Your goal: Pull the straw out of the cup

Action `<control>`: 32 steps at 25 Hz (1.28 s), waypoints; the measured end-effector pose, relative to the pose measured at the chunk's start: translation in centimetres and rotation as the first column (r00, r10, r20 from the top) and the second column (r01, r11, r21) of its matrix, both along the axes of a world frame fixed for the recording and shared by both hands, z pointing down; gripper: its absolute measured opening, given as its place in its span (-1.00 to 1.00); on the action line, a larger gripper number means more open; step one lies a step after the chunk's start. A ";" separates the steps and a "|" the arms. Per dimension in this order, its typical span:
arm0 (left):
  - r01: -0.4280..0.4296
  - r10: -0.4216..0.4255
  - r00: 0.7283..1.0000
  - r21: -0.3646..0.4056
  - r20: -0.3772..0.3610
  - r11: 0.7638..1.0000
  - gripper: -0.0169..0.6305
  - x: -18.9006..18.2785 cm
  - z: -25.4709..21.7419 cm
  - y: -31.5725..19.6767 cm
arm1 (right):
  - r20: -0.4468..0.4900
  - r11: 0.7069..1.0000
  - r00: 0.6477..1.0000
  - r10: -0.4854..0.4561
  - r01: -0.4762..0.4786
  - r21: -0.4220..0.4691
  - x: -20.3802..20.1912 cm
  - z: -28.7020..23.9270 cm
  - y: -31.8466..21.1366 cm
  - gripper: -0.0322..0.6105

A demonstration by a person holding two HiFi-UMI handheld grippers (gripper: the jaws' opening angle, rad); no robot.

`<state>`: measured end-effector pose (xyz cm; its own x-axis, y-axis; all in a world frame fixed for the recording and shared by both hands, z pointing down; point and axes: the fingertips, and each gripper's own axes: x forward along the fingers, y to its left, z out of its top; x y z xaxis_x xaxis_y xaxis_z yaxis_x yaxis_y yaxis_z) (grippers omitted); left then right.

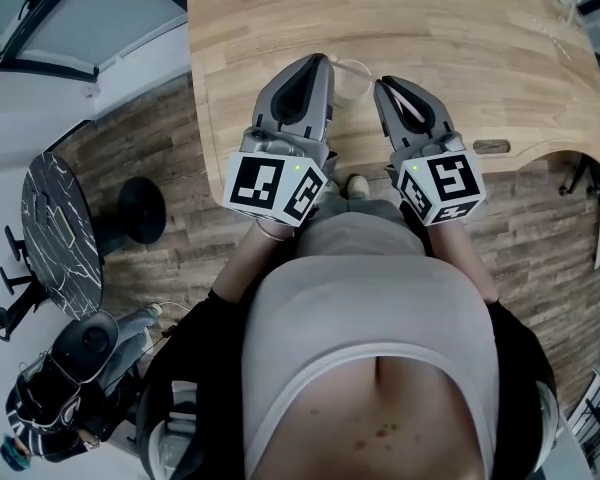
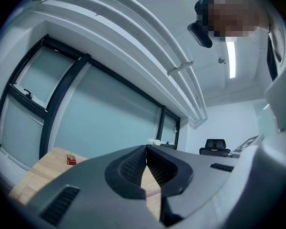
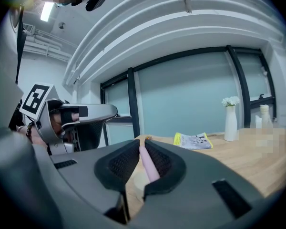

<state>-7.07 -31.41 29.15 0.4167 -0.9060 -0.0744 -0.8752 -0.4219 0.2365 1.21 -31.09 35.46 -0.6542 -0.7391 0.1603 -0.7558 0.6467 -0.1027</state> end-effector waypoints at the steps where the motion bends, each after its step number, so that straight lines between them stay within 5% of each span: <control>1: 0.000 0.000 1.000 0.000 0.000 1.000 -0.93 0.0 0.0 0.0 | -0.001 1.000 1.000 0.000 0.000 0.001 0.0 0.0 0.0 -0.74; 32: 0.024 -0.024 1.000 -0.021 0.002 0.999 -0.93 -2.9 1.3 0.6 | 0.067 0.995 0.997 0.030 -0.036 0.097 -2.4 -3.0 -0.7 -0.74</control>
<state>-9.93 -30.85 30.49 0.3952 -0.9170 -0.0543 -0.8853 -0.3960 0.2437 -1.19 -31.81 32.50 -0.6359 -0.7706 0.0434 -0.7707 0.6309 -0.0898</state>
